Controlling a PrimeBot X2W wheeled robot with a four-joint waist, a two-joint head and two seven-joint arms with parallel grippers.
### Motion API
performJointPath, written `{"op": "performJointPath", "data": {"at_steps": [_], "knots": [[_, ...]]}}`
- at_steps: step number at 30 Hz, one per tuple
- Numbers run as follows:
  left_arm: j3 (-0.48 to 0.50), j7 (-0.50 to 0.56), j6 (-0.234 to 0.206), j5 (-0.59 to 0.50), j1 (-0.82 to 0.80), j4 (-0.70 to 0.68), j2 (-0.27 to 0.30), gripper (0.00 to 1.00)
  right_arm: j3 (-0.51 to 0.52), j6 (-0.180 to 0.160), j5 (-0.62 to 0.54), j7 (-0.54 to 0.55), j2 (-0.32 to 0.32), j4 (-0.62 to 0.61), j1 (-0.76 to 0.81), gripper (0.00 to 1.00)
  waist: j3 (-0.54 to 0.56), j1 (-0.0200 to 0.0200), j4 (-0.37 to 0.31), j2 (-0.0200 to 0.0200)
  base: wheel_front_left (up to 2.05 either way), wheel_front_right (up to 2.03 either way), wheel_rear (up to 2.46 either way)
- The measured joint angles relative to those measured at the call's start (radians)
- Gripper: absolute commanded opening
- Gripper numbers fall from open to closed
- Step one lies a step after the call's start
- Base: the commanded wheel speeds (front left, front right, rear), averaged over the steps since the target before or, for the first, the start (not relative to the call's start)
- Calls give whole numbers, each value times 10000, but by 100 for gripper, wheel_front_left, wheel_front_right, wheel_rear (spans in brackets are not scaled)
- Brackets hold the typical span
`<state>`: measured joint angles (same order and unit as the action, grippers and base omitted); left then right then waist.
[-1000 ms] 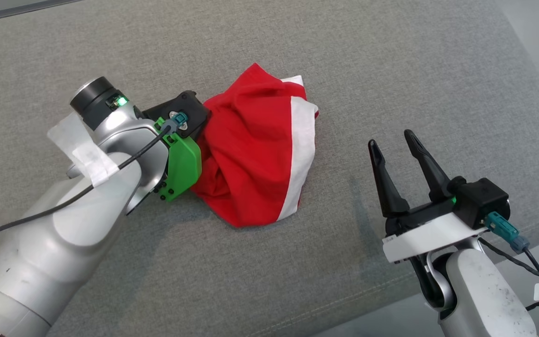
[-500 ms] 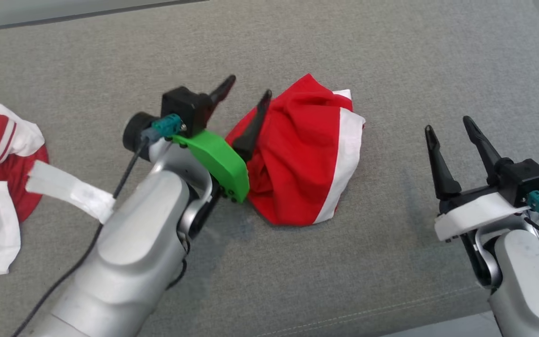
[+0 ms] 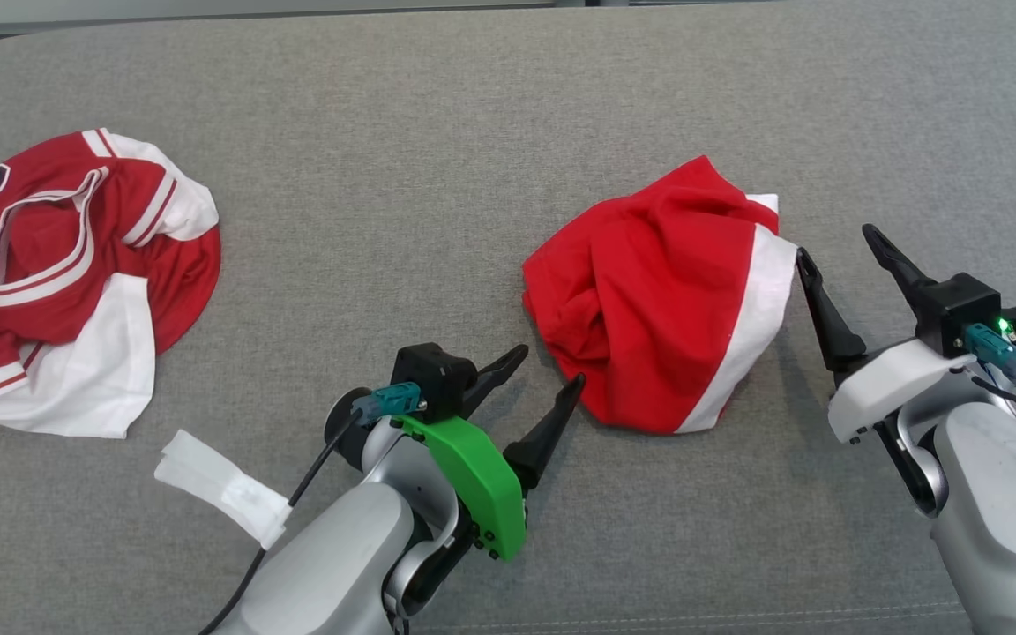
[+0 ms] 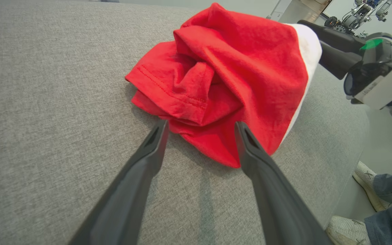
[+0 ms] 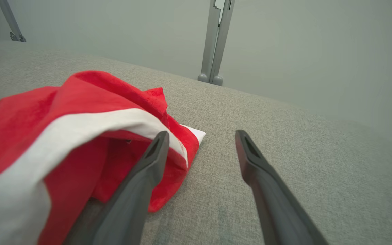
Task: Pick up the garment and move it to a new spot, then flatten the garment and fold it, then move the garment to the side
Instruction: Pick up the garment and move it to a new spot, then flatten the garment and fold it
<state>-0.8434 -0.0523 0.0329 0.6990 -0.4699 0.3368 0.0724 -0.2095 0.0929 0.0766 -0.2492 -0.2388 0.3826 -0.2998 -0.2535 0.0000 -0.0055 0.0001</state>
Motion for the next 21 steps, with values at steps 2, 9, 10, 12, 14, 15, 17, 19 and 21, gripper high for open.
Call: {"op": "performJointPath", "data": {"at_steps": [2, 9, 10, 12, 14, 15, 17, 19, 21], "knots": [[-48, 134, 75, 186, 59, -303, -2, 100, -198, 54, -105, 52, -13, 314, -312, 100, -45, 0, 221, 0, 0, 0, 0], [-102, 286, 111, 284, 206, -780, 4, 100, -460, 127, -174, 134, -50, 982, -888, 100, -271, 0, 436, 0, 0, 0, 0], [-98, 313, 109, 284, 210, -842, 6, 100, -468, 144, -174, 132, -61, 1091, -923, 100, -290, 0, 452, 0, 0, 0, 0], [-84, 341, 105, 284, 216, -926, 35, 100, -474, 207, -157, 132, -63, 1302, -1000, 100, -313, 0, 464, 0, 0, 0, 0], [-67, 343, 92, 284, 234, -997, 81, 100, -481, 207, -136, 132, -61, 1490, -1048, 100, -327, 0, 464, 0, 0, 0, 0], [-58, 370, 69, 284, 247, -1045, 113, 100, -493, 209, -111, 130, -58, 1584, -1051, 100, -334, 0, 462, 0, 0, 0, 0], [-31, 424, 15, 284, 272, -1198, 155, 100, -537, 211, -50, 127, -38, 1762, -1081, 100, -356, 0, 456, 0, 0, 0, 0], [-33, 431, 12, 284, 299, -1273, 165, 100, -546, 213, 105, 125, 63, 1939, -1178, 100, -392, 0, 447, 0, 0, 0, 0], [-35, 493, 6, 284, 338, -1360, 182, 100, -577, 215, 297, 125, 196, 2107, -1278, 100, -412, 0, 446, 0, 0, 0, 0]]}}
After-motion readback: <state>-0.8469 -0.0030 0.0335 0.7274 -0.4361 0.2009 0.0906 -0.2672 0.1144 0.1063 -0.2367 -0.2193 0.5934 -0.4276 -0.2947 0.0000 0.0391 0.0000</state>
